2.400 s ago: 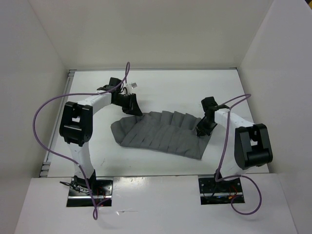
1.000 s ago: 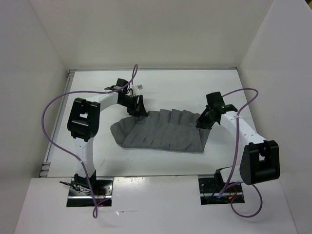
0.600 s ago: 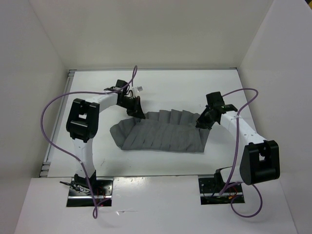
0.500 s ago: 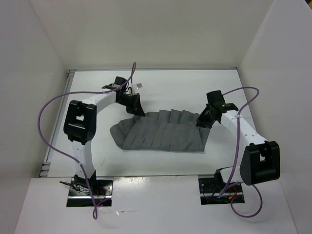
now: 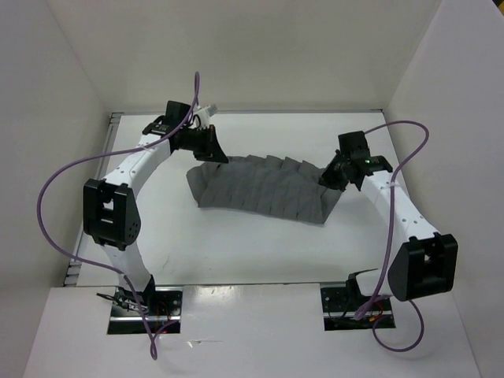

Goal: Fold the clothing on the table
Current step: Fold the skirt

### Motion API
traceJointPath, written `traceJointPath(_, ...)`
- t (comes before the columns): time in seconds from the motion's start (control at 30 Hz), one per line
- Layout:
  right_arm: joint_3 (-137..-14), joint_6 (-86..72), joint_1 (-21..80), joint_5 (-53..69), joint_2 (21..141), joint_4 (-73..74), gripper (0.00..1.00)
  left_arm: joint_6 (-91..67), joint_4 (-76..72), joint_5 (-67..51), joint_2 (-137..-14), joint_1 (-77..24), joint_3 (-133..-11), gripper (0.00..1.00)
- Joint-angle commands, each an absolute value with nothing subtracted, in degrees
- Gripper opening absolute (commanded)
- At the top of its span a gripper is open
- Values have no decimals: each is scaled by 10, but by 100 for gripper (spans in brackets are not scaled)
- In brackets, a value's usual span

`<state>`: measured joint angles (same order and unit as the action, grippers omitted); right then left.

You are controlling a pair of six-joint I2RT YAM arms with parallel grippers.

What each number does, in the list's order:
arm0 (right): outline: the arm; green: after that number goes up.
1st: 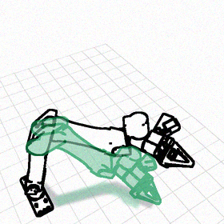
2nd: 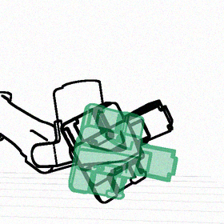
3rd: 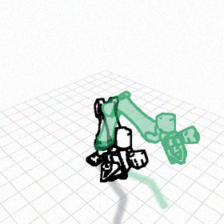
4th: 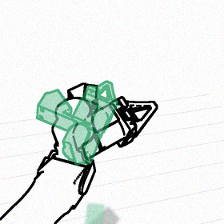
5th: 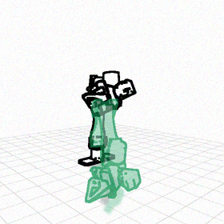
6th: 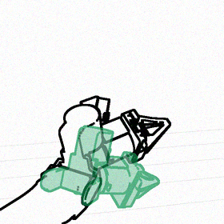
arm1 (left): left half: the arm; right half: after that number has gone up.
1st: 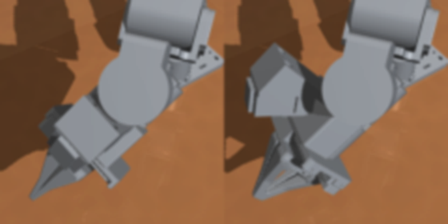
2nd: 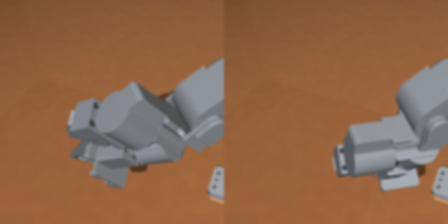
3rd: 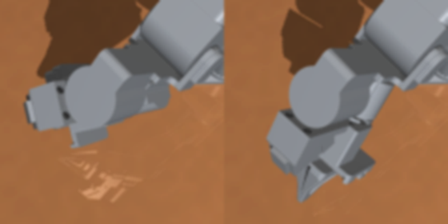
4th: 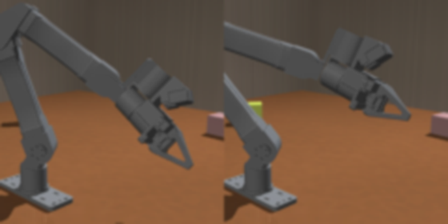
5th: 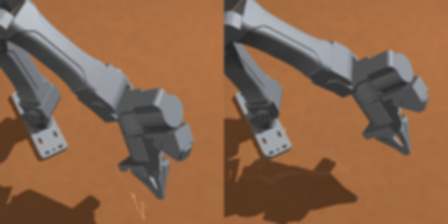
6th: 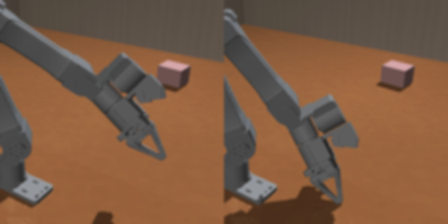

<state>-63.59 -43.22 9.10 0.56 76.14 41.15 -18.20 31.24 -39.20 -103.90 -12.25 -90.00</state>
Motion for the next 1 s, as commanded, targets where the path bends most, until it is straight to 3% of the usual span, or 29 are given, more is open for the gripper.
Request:
traceJointPath(0.0, -686, -406, 88, -16, 782, 396, 0, -200, 313, -347, -1007, -119, -885, 0)
traceJointPath(0.3, -720, -396, 88, -3, 799, 409, 0, -206, 320, -341, -982, -113, -847, 0)
traceJointPath(0.7, -643, -470, 161, 29, 614, 483, 0, -259, 303, -338, -785, -113, -693, 0)
traceJointPath(0.97, -678, -440, 161, -11, 678, 453, 0, -259, 292, -306, -863, -103, -749, 0)
